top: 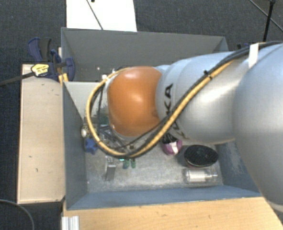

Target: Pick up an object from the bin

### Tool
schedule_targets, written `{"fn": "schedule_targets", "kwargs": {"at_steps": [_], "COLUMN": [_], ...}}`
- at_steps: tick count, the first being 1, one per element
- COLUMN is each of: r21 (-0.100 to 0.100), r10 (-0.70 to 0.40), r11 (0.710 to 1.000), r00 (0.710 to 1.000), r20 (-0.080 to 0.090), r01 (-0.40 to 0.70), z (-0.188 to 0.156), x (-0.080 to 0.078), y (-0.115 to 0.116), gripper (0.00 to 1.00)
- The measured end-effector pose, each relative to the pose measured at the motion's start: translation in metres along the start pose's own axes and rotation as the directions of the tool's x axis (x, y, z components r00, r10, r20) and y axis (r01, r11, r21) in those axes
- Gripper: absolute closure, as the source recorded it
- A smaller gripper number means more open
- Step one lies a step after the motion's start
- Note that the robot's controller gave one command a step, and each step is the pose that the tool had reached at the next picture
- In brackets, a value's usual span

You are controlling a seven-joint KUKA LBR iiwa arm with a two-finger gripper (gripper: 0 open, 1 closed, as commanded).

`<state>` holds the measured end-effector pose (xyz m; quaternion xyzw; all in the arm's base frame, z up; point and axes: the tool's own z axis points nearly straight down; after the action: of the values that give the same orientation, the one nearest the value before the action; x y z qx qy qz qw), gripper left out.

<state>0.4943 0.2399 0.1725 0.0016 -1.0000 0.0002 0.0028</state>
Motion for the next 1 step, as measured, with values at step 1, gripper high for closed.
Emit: {"fn": "schedule_targets", "kwargs": {"at_steps": [1], "r21": [0.004], "r10": [0.023], "r11": [1.000], "r00": [1.000], "r20": [0.003], "r01": [-0.023], "z": [0.0859], "x": [-0.0528], "y": [-0.0813], "gripper": [0.00]}}
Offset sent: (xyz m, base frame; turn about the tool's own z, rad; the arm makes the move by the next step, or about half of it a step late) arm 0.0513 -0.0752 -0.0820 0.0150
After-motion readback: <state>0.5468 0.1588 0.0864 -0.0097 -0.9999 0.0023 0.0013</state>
